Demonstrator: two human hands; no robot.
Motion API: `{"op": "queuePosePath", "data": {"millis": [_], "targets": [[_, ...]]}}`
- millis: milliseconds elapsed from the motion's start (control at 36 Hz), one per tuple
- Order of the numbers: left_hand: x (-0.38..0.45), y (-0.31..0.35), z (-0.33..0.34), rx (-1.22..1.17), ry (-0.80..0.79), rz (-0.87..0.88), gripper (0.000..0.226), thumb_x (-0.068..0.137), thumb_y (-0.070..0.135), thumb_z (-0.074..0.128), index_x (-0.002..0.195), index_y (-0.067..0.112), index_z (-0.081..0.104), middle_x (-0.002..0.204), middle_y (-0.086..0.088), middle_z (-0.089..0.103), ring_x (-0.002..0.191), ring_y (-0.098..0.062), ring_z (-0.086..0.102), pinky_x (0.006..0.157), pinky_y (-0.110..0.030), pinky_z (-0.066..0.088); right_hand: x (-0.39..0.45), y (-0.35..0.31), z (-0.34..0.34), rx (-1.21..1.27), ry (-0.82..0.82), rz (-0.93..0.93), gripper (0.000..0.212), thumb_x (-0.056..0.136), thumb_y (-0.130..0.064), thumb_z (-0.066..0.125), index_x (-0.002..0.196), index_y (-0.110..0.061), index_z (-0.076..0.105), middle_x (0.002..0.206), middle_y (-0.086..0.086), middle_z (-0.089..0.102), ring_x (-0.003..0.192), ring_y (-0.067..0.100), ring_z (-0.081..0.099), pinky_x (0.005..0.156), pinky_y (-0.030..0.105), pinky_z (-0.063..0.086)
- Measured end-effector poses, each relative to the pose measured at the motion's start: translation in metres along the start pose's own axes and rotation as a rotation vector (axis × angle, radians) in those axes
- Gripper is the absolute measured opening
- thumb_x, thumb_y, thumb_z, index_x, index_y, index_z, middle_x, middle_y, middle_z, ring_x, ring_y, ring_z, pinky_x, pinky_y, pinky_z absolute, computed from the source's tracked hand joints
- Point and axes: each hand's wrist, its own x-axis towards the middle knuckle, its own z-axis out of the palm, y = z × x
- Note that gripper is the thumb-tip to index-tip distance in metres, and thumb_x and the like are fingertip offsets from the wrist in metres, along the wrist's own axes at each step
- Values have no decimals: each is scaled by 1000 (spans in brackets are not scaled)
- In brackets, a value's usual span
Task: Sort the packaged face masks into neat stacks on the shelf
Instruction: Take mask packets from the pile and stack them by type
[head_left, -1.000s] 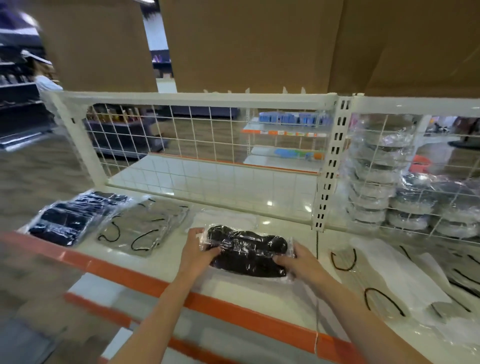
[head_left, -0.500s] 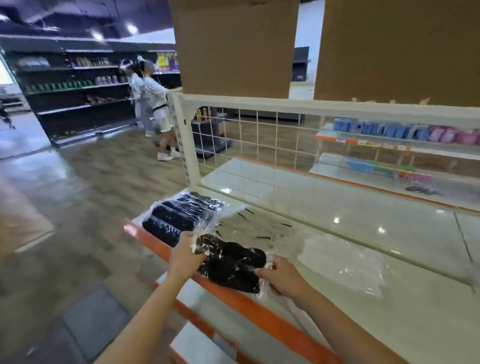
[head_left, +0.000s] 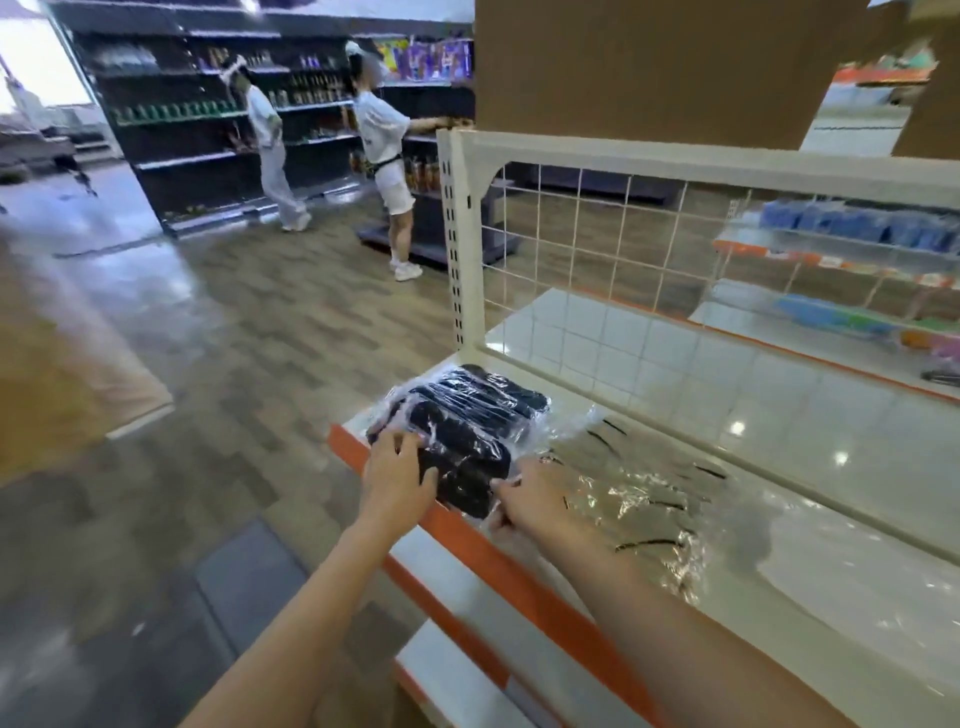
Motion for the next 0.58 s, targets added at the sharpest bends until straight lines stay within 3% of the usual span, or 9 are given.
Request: {"op": "queuePosePath", "data": {"millis": [28, 83, 111, 222, 278, 333, 389, 500, 583], "targets": [[0, -1, 4, 29, -5, 14, 36, 91, 22, 56, 125, 10, 53, 132, -9, 44, 121, -26, 44, 104, -35, 35, 3, -2, 4, -25, 19, 1, 23, 94, -15, 49, 75, -23, 38, 66, 1, 59, 60, 18, 64, 66, 32, 54], [-1, -4, 10, 100, -29, 31, 33, 95, 23, 46, 125, 11, 54, 127, -5, 50, 115, -23, 50, 99, -33, 38, 5, -9, 9, -62, 33, -7, 21, 94, -10, 44, 77, -20, 41, 66, -3, 55, 55, 11, 59, 53, 16, 46], [0, -6, 12, 135, -44, 38, 33, 97, 24, 42, 126, 12, 53, 127, -4, 51, 115, -23, 50, 99, -33, 37, 6, -13, 12, -84, 37, -19, 20, 95, -7, 42, 79, -20, 43, 69, -2, 54, 57, 10, 55, 50, 14, 41], [3, -9, 18, 266, -139, 73, 36, 101, 29, 30, 130, 18, 48, 135, 2, 48, 125, -16, 43, 107, -33, 21, 20, -22, 23, -155, 56, -14, 14, 95, -9, 42, 84, -18, 43, 97, 11, 64, 90, 27, 63, 78, 38, 51], [5, -9, 18, 323, -191, 90, 38, 102, 31, 26, 130, 18, 47, 139, 3, 45, 129, -13, 40, 109, -34, 19, 23, -25, 22, -241, 42, -4, 4, 94, -10, 43, 93, -13, 46, 107, 13, 63, 99, 30, 60, 82, 37, 48], [9, -9, 18, 355, -243, 98, 39, 102, 31, 25, 130, 16, 47, 142, 1, 43, 132, -14, 38, 111, -35, 18, 24, -26, 21, -320, -11, 11, 13, 92, -11, 47, 103, -7, 53, 112, 15, 62, 102, 31, 59, 81, 35, 46], [15, -8, 16, 343, -289, 99, 38, 102, 29, 27, 130, 13, 47, 143, -1, 43, 132, -16, 39, 109, -34, 20, 24, -26, 19, -380, -60, 8, 23, 90, -15, 52, 108, -1, 58, 111, 17, 63, 102, 32, 60, 79, 34, 47], [22, 1, 13, 265, -416, 100, 40, 102, 26, 29, 137, 10, 40, 151, -5, 32, 135, -22, 36, 112, -35, 23, 24, -21, 16, -371, -83, 18, 10, 90, -14, 51, 84, -7, 50, 94, 18, 58, 86, 30, 57, 69, 32, 42], [23, 8, 14, 279, -414, 89, 38, 101, 30, 30, 133, 12, 44, 145, -4, 39, 130, -23, 42, 110, -37, 26, 19, -14, 5, -370, -28, -28, 14, 93, -18, 46, 96, -6, 51, 83, 7, 56, 74, 24, 54, 60, 28, 40]]}}
